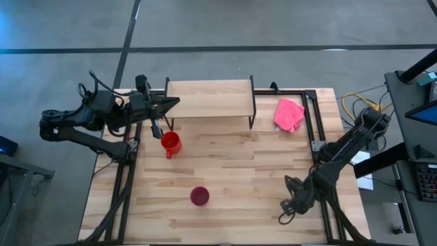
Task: Stack small to large cups/mugs on shelf
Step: Put the transparent mug on the shelf
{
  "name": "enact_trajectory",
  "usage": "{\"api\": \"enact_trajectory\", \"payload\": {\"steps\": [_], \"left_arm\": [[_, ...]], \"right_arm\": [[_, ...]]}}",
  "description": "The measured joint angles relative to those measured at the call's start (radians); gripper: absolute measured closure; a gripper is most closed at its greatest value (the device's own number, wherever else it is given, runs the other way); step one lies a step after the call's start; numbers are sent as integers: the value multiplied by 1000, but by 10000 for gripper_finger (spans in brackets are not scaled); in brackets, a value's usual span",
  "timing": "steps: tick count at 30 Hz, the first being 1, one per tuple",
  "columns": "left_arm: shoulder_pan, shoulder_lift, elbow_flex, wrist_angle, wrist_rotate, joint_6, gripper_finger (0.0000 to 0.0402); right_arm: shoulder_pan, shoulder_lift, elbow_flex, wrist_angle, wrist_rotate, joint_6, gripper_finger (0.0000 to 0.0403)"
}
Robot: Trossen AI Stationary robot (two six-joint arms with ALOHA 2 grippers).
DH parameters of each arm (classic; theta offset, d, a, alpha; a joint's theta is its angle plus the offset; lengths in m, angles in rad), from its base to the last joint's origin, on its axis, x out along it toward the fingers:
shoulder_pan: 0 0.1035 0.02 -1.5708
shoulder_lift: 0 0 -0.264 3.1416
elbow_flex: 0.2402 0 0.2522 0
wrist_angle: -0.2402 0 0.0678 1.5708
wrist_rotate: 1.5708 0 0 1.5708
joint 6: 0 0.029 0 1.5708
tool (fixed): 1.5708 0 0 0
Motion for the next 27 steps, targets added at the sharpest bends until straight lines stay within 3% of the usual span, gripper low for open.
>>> {"api": "enact_trajectory", "payload": {"steps": [4, 8, 17, 20, 27], "left_arm": [[0, 0, 0, 0, 0, 0, 400], [0, 8, 0, 12, 0, 0, 400], [0, 42, 0, 36, -16, -1, 400], [0, 50, 0, 9, -100, -25, 400], [0, 51, 0, -214, -340, -285, 400]], "right_arm": [[-58, -42, 75, -22, 148, -114, 394], [-157, -49, 205, -165, 261, -301, 394], [-488, 42, 611, -386, 443, -985, 394], [-600, 88, 750, -424, 467, -1187, 394], [-801, 227, 1062, -437, 447, -1519, 394]]}}
